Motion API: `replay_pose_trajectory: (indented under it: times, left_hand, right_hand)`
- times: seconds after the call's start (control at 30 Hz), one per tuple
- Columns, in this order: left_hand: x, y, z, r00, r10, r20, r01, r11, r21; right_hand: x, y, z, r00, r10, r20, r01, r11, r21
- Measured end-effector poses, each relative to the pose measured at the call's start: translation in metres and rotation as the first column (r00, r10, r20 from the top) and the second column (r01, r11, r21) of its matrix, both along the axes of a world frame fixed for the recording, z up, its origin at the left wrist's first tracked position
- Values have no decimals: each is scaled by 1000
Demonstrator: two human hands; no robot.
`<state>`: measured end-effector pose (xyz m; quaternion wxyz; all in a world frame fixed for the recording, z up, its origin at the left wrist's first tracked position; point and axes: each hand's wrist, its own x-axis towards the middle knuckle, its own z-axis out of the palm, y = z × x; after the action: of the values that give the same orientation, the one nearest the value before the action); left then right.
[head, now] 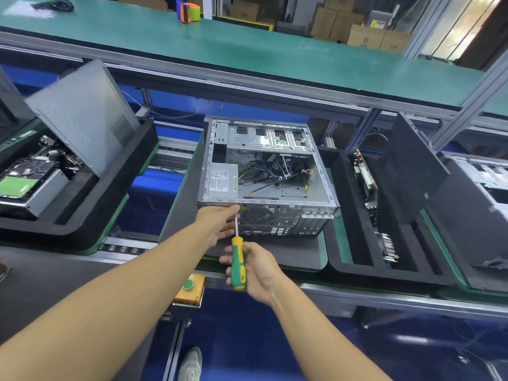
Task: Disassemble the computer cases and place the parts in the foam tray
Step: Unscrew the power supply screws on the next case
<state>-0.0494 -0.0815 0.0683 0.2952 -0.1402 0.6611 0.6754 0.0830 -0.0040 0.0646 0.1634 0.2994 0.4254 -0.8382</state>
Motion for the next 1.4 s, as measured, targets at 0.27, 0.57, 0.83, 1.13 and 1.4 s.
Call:
replay_pose_trajectory:
  times: [0.27, 0.57, 0.83, 1.13, 1.4]
  left_hand:
    - [-3, 1, -4, 1000, -28, 5, 28, 999, 29]
    - [1, -2, -6, 999, 29, 43, -35, 992, 123]
    - [17, 11, 13, 720, -681, -135, 680, 731, -58]
    - [23, 52, 33, 495, -842, -212, 843, 525, -119]
    - [37, 108, 42, 532, -817, -223, 830, 555, -51]
  right_hand:
    - [2, 3, -9, 997, -45, -68, 56, 983, 174]
    - [16, 26, -11, 996, 10, -92, -3, 997, 79]
    - [6, 60, 1, 948, -129, -292, 229, 912, 340]
    - [19, 104, 4, 926, -67, -371, 291, 753, 590]
    - [32, 151, 8, 914, -114, -390, 330, 768, 549]
